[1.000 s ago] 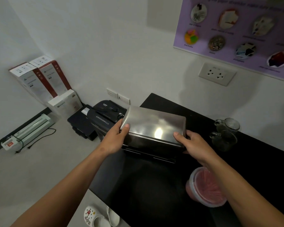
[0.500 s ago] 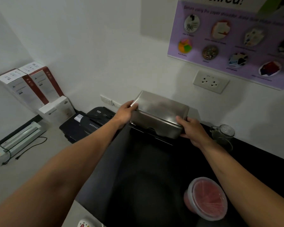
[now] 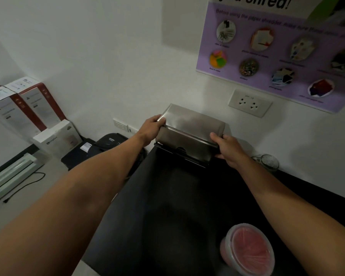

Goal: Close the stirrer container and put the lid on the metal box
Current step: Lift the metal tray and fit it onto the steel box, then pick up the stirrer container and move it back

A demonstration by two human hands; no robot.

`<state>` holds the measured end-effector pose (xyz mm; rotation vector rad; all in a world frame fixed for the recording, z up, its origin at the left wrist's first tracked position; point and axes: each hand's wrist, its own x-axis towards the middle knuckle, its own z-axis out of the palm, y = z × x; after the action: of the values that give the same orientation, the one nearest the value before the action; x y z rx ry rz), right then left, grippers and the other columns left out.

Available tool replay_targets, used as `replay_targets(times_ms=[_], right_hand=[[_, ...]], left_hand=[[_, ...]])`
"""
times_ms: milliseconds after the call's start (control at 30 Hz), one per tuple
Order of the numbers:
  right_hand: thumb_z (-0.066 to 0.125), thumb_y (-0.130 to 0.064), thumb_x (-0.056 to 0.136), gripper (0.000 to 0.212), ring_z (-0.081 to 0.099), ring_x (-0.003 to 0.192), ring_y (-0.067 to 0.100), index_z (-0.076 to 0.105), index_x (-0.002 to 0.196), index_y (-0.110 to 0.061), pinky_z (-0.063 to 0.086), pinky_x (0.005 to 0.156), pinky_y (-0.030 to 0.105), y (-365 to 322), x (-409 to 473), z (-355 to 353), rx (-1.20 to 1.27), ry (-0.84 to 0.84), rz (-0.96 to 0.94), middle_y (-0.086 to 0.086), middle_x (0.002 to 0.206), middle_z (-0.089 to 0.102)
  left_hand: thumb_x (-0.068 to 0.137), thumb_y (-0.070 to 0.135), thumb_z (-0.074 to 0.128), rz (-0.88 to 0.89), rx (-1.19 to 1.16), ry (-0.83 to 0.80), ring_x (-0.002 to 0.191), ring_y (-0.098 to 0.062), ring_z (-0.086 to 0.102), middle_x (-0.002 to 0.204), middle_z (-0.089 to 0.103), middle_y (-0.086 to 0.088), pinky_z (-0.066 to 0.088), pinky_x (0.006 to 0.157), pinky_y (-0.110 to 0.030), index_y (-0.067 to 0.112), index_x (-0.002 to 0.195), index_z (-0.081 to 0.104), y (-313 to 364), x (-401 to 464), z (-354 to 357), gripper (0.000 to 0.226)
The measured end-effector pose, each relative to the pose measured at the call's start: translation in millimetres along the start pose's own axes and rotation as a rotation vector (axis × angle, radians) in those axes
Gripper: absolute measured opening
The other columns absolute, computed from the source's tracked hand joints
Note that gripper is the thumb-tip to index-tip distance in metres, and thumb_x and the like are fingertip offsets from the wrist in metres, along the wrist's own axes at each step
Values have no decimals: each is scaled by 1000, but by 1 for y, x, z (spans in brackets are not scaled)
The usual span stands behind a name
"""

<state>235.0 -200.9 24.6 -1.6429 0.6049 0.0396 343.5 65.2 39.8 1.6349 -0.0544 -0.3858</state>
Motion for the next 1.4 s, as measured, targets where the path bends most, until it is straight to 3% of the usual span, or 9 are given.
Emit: replay_targets(times_ms=[333, 500, 600, 733, 867, 1000, 1200, 1333, 1400], right_hand=[[72, -47, 91, 37, 71, 109, 24, 70, 115, -19, 59, 92, 49, -1, 8, -1, -9, 11, 5, 4, 120, 75], [71, -49, 91, 36, 71, 108, 21, 70, 114, -21, 58, 81, 40, -3, 3, -1, -28, 8, -1, 3, 119, 74], [70, -52, 92, 41, 69, 110, 20, 69, 116, -19, 56, 76, 37, -5, 0, -4, -55, 5, -2, 1, 119, 72], [67, -55, 92, 43, 67, 108, 21, 68, 108, -15, 59, 86, 42, -12, -15, -14, -147, 17, -30, 13, 121, 70], [68, -50, 94, 51, 65, 106, 16, 63, 116, -5, 58, 94, 44, -19, -42, -34, -258, 21, -145, 21, 136, 62], [70, -44, 95, 69, 60, 125, 17, 48, 152, -11, 54, 101, 39, -17, -75, -58, -322, -89, -229, 4, 148, 57], [70, -68, 77, 77, 59, 129, 4, 54, 146, -38, 46, 111, 36, 4, -134, -91, -493, -281, -284, -2, 139, 66], [72, -50, 90, 59, 58, 132, 9, 53, 145, -43, 47, 113, 40, 24, -166, -108, -537, -330, -292, 2, 145, 61], [71, -46, 92, 59, 54, 136, 10, 52, 148, -39, 46, 114, 42, 32, -182, -116, -589, -346, -332, -2, 150, 57]], left_hand=[[110, 16, 49, 14, 43, -20, 87, -13, 64, 101, 71, 1, 52, 75, -25, 19, 123, 67, 1, 6, -2, 23], [110, 18, 49, 15, 70, -29, 98, -21, 62, 111, 68, -7, 48, 88, -32, 14, 129, 68, -1, 9, -2, 27], [109, 26, 52, 1, 149, 3, 101, -21, 61, 102, 71, -1, 50, 80, -20, 17, 113, 72, -1, 6, -2, 23], [107, 38, 54, 16, 258, 74, 135, -21, 55, 152, 57, -13, 41, 105, -26, 8, 153, 49, 3, -6, -8, 56], [104, 42, 58, 49, 300, 162, 144, -25, 50, 159, 51, -12, 38, 117, -36, 14, 156, 47, 8, -33, -18, 59], [105, 38, 60, 87, 285, 170, 134, -20, 55, 155, 54, -11, 39, 103, -29, 15, 152, 51, 6, -73, -23, 53], [105, 33, 60, 128, 353, 27, 119, -2, 61, 132, 64, 6, 42, 82, -2, 18, 147, 56, -8, -143, -2, 44], [104, 30, 63, 130, 351, -66, 108, 21, 60, 122, 65, 23, 44, 86, 1, 22, 144, 59, -24, -185, 28, 41], [103, 29, 65, 119, 339, -115, 111, 16, 62, 124, 65, 22, 48, 95, -10, 27, 140, 60, -34, -202, 47, 37]])
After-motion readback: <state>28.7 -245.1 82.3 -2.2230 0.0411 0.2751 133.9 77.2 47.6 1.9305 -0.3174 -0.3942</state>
